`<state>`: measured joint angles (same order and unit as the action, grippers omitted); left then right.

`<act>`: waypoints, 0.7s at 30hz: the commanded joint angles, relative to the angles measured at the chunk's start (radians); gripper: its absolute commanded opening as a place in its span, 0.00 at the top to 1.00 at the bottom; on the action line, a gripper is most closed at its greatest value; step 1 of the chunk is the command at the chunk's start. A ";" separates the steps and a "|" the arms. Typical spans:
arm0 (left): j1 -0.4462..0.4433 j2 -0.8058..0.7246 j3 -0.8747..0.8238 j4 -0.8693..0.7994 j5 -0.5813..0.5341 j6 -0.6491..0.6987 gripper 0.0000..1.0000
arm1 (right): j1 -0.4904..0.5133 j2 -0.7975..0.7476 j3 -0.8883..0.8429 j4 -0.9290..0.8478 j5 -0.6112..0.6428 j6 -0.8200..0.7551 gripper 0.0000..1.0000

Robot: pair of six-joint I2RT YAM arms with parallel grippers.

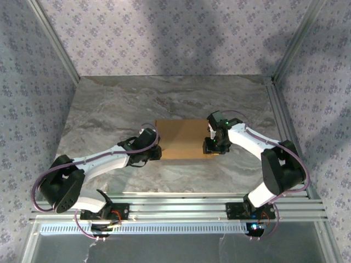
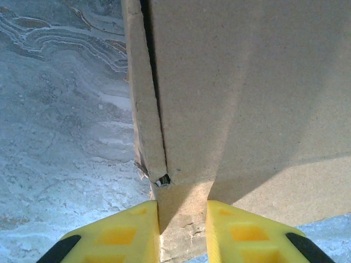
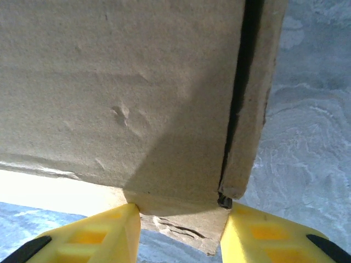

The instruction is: Fold the paper box

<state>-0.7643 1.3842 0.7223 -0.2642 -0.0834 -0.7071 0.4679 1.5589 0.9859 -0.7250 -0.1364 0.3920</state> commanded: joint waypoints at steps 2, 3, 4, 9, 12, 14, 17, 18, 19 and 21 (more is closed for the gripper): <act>-0.001 0.024 -0.017 -0.002 -0.031 0.017 0.75 | 0.037 0.011 -0.004 -0.001 0.143 0.017 0.59; 0.000 0.025 -0.018 -0.003 -0.036 0.019 0.75 | 0.045 0.009 -0.003 0.000 0.160 0.017 0.59; 0.000 0.024 -0.019 -0.001 -0.041 0.020 0.76 | 0.051 0.006 -0.005 0.004 0.173 0.018 0.59; -0.004 0.031 -0.024 0.003 -0.063 0.027 0.77 | 0.075 0.001 -0.014 0.017 0.235 0.023 0.60; -0.003 0.037 -0.025 0.005 -0.076 0.031 0.79 | 0.081 -0.001 -0.026 0.037 0.244 0.025 0.61; -0.005 0.039 -0.026 0.008 -0.085 0.034 0.79 | 0.084 -0.001 -0.033 0.046 0.252 0.028 0.61; -0.006 0.042 -0.032 0.016 -0.088 0.034 0.80 | 0.086 -0.003 -0.042 0.060 0.251 0.032 0.62; -0.005 0.042 -0.029 0.017 -0.089 0.034 0.80 | 0.087 -0.004 -0.044 0.065 0.250 0.033 0.62; -0.006 0.041 -0.030 0.017 -0.089 0.034 0.80 | 0.087 -0.006 -0.045 0.066 0.249 0.034 0.62; -0.006 0.039 -0.025 0.017 -0.091 0.034 0.80 | 0.087 -0.010 -0.042 0.067 0.245 0.034 0.62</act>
<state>-0.7670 1.4178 0.6983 -0.2501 -0.1505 -0.6891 0.5507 1.5585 0.9562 -0.6529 0.0750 0.4072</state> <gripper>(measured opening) 0.200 0.382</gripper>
